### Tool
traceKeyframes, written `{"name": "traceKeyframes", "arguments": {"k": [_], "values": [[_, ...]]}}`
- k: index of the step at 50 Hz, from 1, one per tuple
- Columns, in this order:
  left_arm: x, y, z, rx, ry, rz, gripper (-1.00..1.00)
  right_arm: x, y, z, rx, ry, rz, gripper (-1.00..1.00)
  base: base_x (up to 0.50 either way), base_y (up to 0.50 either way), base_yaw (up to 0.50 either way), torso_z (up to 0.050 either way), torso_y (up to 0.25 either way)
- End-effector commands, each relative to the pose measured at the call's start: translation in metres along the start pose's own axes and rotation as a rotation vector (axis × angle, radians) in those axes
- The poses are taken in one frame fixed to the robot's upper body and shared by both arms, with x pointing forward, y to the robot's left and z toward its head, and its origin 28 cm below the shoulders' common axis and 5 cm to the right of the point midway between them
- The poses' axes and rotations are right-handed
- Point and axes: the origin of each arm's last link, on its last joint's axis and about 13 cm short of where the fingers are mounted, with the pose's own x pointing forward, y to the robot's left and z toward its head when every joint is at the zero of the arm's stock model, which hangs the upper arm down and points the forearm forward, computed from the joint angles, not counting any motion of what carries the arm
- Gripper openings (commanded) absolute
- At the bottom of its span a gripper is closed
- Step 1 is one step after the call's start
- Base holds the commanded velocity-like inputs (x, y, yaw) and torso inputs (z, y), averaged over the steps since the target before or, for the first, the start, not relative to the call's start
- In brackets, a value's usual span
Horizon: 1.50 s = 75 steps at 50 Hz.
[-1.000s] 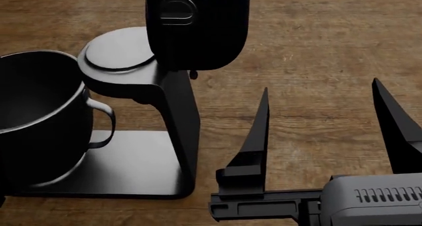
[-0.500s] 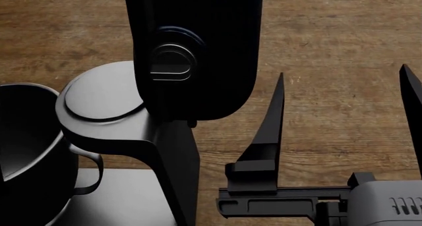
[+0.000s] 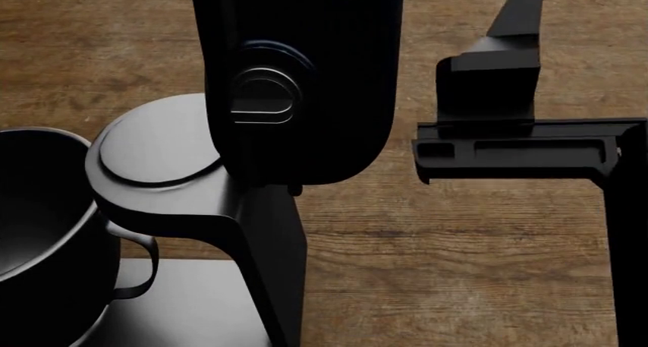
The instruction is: Close the stand mixer head.
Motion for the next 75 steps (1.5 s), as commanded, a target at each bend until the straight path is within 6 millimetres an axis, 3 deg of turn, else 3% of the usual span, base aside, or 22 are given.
{"name": "traceKeyframes", "arguments": {"k": [1, 5, 14, 29, 34, 41, 52, 66, 75], "values": [[0.0, 0.002, 0.003, 0.004, -0.003, 0.013, 1.0, 0.036, -0.017, 0.028, -0.005, 0.054, 0.083, 1.0, 0.0, 0.0, 0.0, 0.0, 0.0], [0.0, 0.002, 0.002, 0.006, 0.001, 0.016, 1.0, 0.053, -0.021, 0.029, -0.004, 0.079, 0.067, 1.0, 0.0, 0.0, 0.0, 0.0, 0.0], [-0.001, 0.003, 0.001, 0.004, 0.005, 0.021, 1.0, 0.092, 0.003, 0.018, -0.076, 0.164, 0.22, 1.0, 0.0, 0.0, 0.0, 0.0, 0.0], [-0.001, 0.009, 0.004, 0.01, 0.0, 0.041, 1.0, 0.136, 0.071, 0.011, -0.104, 0.19, 0.528, 1.0, 0.0, 0.0, 0.0, 0.0, 0.0], [0.0, 0.007, 0.005, 0.007, -0.003, 0.039, 1.0, 0.138, 0.089, 0.011, -0.095, 0.191, 0.61, 1.0, 0.0, 0.0, 0.0, 0.0, 0.0], [0.0, 0.011, 0.008, 0.001, -0.011, 0.048, 1.0, 0.128, 0.124, -0.004, -0.078, 0.264, 0.825, 1.0, 0.0, 0.0, 0.0, 0.0, 0.0], [-0.001, 0.019, 0.016, -0.002, -0.021, 0.061, 1.0, 0.121, 0.151, -0.026, -0.115, 0.375, 0.939, 1.0, 0.0, 0.0, 0.0, 0.0, 0.0], [-0.003, 0.025, 0.022, -0.007, -0.031, 0.076, 1.0, 0.099, 0.168, -0.067, -0.128, 0.521, 1.01, 1.0, 0.01, 0.0, 0.0, 0.0, 0.0], [-0.002, 0.024, 0.02, -0.007, -0.028, 0.076, 1.0, 0.1, 0.166, -0.063, -0.124, 0.517, 1.005, 1.0, 0.01, 0.01, 0.01, 0.0, 0.0]]}}
